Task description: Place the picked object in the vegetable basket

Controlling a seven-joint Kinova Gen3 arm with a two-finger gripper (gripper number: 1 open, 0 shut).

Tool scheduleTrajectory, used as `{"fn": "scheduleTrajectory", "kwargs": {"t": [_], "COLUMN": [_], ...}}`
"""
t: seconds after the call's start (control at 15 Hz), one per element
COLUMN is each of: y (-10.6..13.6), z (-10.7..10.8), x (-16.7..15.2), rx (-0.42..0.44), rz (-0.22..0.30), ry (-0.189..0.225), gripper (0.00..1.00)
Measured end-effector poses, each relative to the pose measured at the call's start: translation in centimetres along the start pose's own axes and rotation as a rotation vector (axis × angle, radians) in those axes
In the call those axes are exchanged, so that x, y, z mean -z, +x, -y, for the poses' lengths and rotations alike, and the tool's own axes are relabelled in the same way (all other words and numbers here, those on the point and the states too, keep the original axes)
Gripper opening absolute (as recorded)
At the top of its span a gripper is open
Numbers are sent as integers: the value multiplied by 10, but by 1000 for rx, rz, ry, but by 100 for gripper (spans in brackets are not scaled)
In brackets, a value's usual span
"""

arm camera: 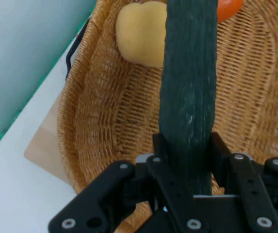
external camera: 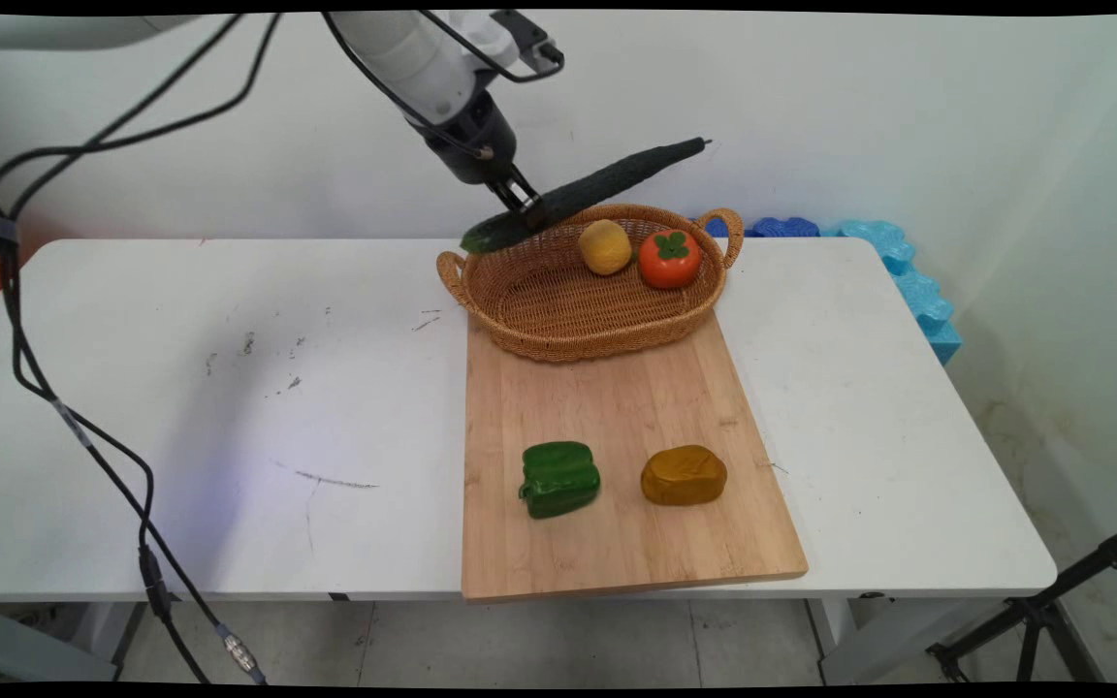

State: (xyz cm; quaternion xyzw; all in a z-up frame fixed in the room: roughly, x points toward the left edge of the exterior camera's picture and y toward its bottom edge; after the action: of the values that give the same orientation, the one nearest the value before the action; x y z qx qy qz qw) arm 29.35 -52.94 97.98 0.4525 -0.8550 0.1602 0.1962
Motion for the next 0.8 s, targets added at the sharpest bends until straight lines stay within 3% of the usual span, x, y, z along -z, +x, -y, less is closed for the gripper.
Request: {"fn": "scheduleTrajectory", "kwargs": {"t": [0.8], "y": [-1], "z": [13], "x": [-98], "rx": [90], "rz": [-69], "ry": [20], "gripper": [0]}}
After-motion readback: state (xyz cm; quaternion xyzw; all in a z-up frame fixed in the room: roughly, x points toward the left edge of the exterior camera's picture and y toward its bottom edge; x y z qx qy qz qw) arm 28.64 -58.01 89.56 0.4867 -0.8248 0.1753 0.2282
